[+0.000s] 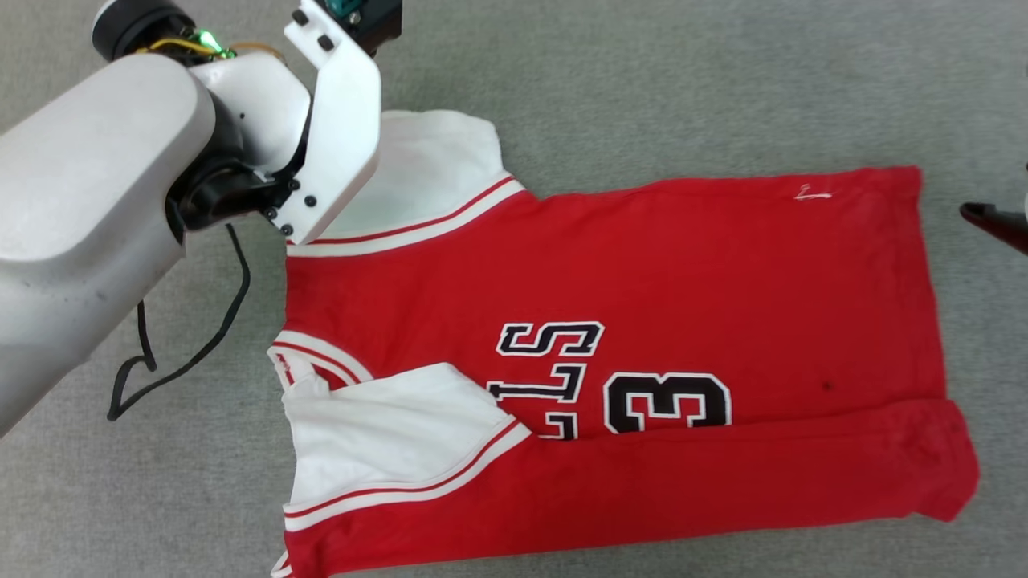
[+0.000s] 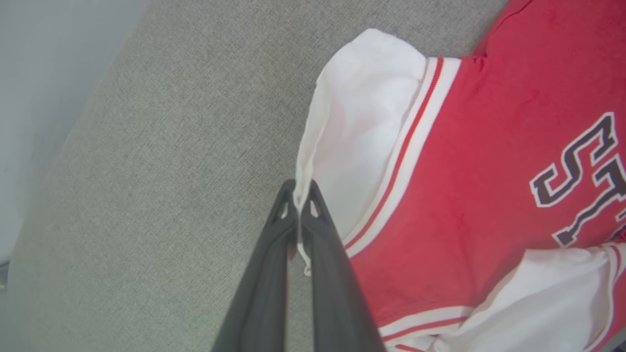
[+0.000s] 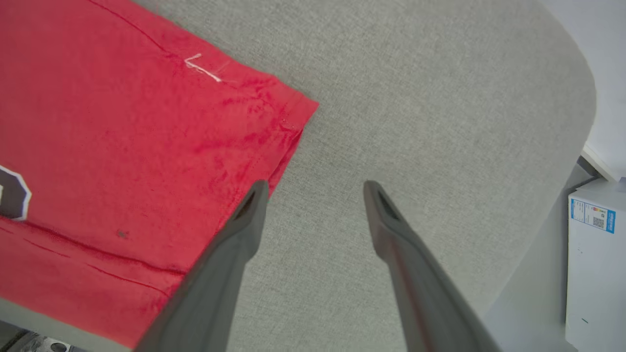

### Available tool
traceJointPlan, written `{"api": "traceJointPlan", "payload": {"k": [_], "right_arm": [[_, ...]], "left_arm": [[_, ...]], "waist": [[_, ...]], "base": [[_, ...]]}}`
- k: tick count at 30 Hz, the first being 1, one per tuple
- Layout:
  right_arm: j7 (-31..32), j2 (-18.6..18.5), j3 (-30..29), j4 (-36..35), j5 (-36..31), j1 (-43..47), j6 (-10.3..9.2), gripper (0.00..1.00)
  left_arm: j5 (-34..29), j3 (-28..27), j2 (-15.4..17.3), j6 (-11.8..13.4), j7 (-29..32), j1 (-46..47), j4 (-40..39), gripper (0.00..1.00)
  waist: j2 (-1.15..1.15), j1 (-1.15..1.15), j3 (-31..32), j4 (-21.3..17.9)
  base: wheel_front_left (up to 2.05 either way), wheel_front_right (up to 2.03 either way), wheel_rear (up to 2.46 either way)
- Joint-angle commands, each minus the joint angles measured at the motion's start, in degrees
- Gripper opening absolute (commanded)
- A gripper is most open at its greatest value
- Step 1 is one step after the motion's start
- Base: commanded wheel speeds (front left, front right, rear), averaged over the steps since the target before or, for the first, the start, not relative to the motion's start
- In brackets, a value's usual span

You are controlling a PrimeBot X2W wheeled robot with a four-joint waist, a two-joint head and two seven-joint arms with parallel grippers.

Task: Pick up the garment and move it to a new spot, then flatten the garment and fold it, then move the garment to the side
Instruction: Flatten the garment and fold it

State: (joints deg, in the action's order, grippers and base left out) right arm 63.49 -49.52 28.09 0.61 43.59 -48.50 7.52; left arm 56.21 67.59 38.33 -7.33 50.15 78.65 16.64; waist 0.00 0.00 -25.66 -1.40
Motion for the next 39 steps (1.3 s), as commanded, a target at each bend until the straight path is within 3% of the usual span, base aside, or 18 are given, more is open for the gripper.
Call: {"api": "traceJointPlan", "payload": {"k": [1, 10, 20, 21, 22, 31, 39], "right_arm": [[1.12, 0.57, 0.65, 1.29, -0.03, -1.74, -0.07, 1.00], [3.63, 3.69, 4.23, 9.46, -1.26, -5.47, -0.06, 1.00], [0.57, 5.01, 9.11, 12.38, 1.89, -2.38, -0.05, 1.00], [-0.16, 5.08, 9.40, 12.33, 2.25, -2.38, -0.05, 0.29], [-0.81, 5.11, 9.57, 12.37, 2.55, -2.42, -0.05, 0.00], [-9.15, 4.42, 8.42, 12.83, 4.05, -4.10, -0.06, 0.00], [-17.24, 1.99, 8.06, 10.40, 6.90, 1.01, -0.05, 0.00]], "left_arm": [[0.04, -0.13, -0.36, 0.00, -0.50, 0.66, -0.18, 0.00], [-0.04, 1.06, -0.97, -0.04, -2.53, 2.60, -1.05, 0.00], [0.55, 3.10, -0.97, -0.03, -4.50, 3.74, -2.25, 0.00], [0.64, 3.26, -0.83, -0.03, -4.71, 3.81, -2.13, 0.00], [0.80, 3.42, -0.67, -0.03, -5.00, 3.83, -1.97, 0.00], [2.11, 4.41, 0.34, -0.03, -8.48, 0.87, -0.02, 0.00], [4.26, 4.70, 2.51, -0.03, -13.92, -4.33, -1.25, 0.00]], "waist": [[0.00, 0.00, -1.48, 1.23], [0.00, 0.00, -5.50, 3.59], [0.00, 0.00, -7.50, 3.79], [0.00, 0.00, -7.56, 3.64], [0.00, 0.00, -7.55, 3.48], [0.00, 0.00, -2.61, 2.80], [0.00, 0.00, 5.43, 2.94]], "base": [[0.00, 0.00, 0.00], [0.00, 0.00, 0.00], [0.00, 0.00, 0.00], [0.00, 0.00, 0.00], [0.00, 0.00, 0.00], [0.00, 0.00, 0.00], [0.00, 0.00, 0.00]]}}
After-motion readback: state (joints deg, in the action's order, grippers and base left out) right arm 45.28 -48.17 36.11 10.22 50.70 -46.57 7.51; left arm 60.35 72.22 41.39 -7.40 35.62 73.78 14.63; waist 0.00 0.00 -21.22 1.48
